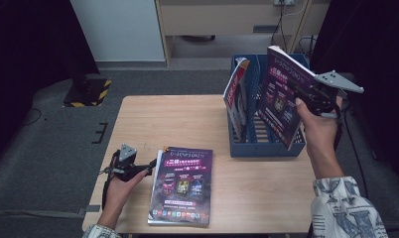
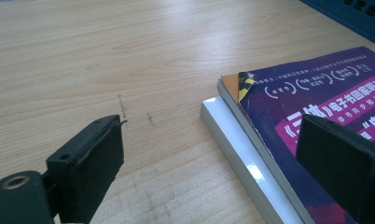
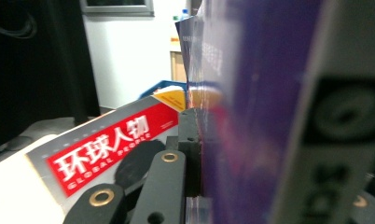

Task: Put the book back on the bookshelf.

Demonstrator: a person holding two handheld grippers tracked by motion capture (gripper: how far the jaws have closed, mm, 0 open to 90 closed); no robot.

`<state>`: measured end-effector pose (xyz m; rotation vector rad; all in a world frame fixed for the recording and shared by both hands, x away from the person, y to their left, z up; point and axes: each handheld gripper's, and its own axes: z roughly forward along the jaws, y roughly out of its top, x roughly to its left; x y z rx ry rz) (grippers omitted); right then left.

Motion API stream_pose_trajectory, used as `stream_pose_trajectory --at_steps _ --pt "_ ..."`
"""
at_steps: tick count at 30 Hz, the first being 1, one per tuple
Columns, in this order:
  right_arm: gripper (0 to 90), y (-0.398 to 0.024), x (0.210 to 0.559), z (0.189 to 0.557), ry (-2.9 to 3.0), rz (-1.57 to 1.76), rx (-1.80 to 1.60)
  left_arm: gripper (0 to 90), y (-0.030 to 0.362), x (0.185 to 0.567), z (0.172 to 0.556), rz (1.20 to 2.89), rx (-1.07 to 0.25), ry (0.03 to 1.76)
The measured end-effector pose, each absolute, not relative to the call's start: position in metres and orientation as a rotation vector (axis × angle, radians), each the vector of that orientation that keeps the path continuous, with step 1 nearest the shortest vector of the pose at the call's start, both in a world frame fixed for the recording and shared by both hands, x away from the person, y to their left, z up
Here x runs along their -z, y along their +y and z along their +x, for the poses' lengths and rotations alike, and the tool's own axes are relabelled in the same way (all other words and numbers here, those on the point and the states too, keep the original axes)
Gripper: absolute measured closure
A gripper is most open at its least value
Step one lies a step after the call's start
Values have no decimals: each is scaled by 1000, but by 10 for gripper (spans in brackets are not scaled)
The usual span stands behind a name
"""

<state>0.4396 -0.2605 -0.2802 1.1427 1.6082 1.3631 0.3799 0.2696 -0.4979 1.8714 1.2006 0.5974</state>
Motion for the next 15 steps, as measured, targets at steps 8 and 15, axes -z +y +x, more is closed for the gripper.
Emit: stream_pose_trajectory --at_steps 8,15 --pt "827 -256 291 468 1598 1180 -1311 74 268 498 379 1878 -604 1195" --pt "828 -252 305 495 1567 1224 -1296 76 268 498 379 1880 -616 1190"
